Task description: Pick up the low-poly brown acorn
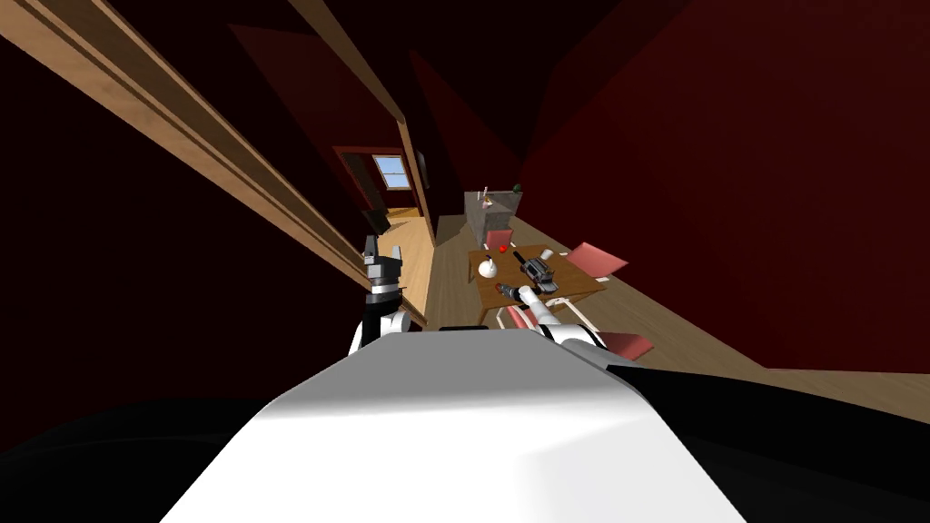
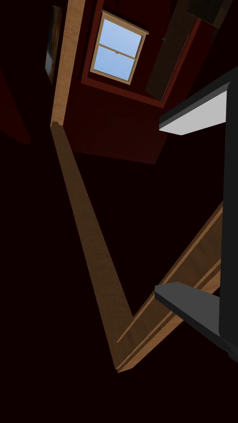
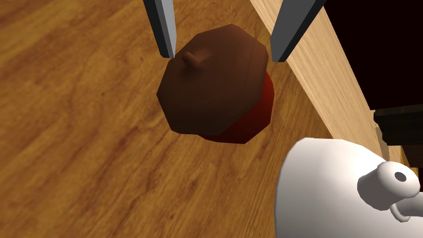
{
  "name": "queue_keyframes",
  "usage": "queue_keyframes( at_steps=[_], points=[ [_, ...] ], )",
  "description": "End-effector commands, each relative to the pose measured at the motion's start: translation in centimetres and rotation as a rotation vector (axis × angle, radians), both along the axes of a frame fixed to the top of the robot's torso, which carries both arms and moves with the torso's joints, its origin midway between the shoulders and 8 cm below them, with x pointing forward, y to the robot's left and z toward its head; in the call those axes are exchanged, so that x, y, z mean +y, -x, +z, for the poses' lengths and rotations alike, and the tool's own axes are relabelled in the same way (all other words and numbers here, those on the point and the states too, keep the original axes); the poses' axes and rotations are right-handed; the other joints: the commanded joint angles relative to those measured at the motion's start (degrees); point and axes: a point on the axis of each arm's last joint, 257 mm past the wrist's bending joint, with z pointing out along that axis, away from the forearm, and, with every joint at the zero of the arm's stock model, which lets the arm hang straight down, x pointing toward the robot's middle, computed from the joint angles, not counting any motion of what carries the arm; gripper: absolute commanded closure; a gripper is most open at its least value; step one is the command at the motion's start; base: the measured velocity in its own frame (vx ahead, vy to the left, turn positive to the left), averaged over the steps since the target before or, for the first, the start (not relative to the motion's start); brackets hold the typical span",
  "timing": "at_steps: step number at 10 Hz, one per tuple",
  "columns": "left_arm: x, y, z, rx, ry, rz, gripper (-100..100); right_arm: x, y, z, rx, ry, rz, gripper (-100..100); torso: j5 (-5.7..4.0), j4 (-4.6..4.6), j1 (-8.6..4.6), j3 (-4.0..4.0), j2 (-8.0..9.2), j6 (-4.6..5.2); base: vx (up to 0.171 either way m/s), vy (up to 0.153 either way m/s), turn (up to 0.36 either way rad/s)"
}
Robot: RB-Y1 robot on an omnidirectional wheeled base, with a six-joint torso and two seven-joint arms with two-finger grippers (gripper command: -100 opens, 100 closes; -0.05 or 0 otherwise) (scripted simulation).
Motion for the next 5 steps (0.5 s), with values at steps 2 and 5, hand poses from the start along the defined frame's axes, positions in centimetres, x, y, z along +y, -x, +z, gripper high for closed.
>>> queue_keyframes(
  at_steps=[2, 5],
  points=[
    [0.0, 0.0, 0.0, 0.0, 0.0, 0.0, 0, 1.3, -0.2, 0.5, -0.001, -0.003, 0.043, 100, 0.03, 0.0, -0.02, 0.0, 0.0, 0.08, 0.042, 0.026, -0.176],
    [0.0, 0.0, 0.0, 0.0, 0.0, 0.0, 0, 3.0, -0.3, 1.0, 0.0, -0.003, 0.102, 100, 0.01, 0.01, 0.01, 0.05, 0.09, 0.01, 0.031, 0.031, -0.181]
  ],
)
